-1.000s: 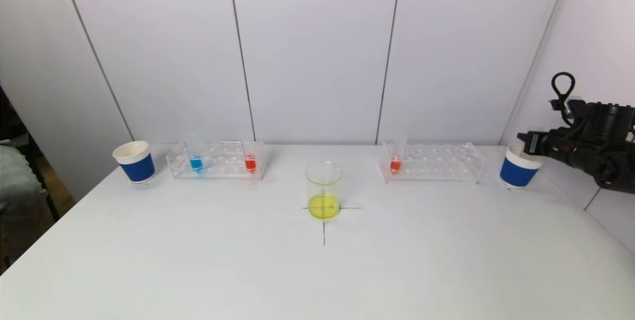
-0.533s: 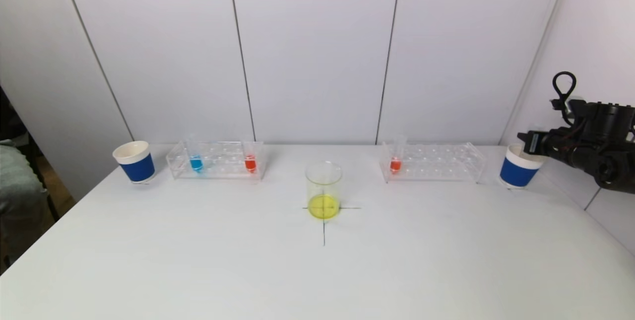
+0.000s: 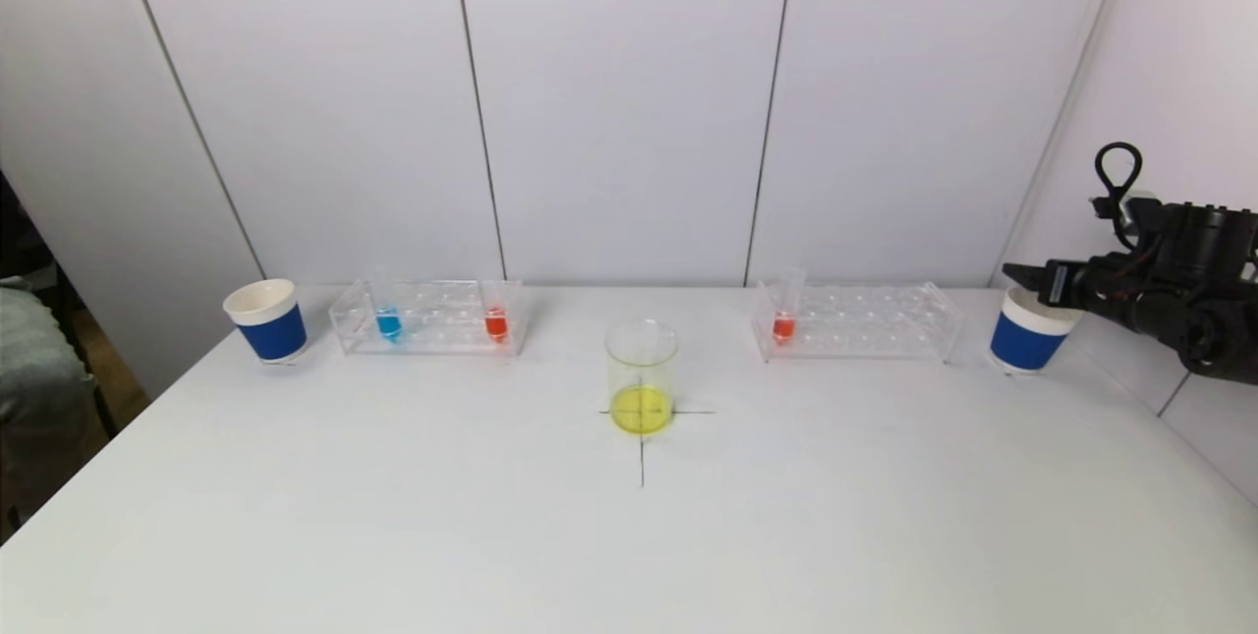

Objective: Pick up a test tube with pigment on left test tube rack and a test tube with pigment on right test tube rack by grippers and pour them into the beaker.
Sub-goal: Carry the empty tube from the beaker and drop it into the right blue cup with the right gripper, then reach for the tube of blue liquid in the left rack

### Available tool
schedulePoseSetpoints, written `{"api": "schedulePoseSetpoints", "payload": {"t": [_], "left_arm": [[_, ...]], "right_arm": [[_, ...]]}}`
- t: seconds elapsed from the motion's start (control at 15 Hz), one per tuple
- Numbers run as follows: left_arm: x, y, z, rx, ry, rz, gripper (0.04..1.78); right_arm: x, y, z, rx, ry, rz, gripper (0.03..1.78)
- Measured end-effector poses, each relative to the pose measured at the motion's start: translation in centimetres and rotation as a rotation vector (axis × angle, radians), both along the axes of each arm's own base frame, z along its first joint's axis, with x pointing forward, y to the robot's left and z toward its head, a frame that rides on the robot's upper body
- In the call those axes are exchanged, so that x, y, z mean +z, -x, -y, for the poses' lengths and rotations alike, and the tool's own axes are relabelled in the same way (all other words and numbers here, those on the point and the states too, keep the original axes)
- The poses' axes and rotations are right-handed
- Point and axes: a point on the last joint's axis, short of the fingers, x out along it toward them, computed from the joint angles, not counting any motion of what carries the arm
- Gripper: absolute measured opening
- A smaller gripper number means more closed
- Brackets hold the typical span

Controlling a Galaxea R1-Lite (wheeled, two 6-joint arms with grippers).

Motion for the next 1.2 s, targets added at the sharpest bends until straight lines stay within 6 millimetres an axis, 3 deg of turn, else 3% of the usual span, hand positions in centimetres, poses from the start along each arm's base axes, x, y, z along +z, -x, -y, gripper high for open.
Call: {"api": "schedulePoseSetpoints", "payload": {"t": [0.27,0.47,0.67,0.87,1.2], "left_arm": [[0.0,0.0,0.0,0.000,0.000,0.000,1.76],[0.0,0.0,0.0,0.000,0.000,0.000,1.76],[0.0,0.0,0.0,0.000,0.000,0.000,1.76],[0.0,0.0,0.0,0.000,0.000,0.000,1.76],[0.0,0.0,0.0,0.000,0.000,0.000,1.76]], "right_arm": [[0.1,0.1,0.0,-0.002,-0.001,0.001,1.78],[1.6,0.5,-0.4,0.002,-0.010,0.031,1.78],[3.7,1.7,-2.7,0.038,-0.018,0.097,1.78],[5.4,4.7,-6.1,0.101,-0.027,0.151,1.78],[8.6,12.5,-11.5,0.213,-0.062,0.220,1.77]]}}
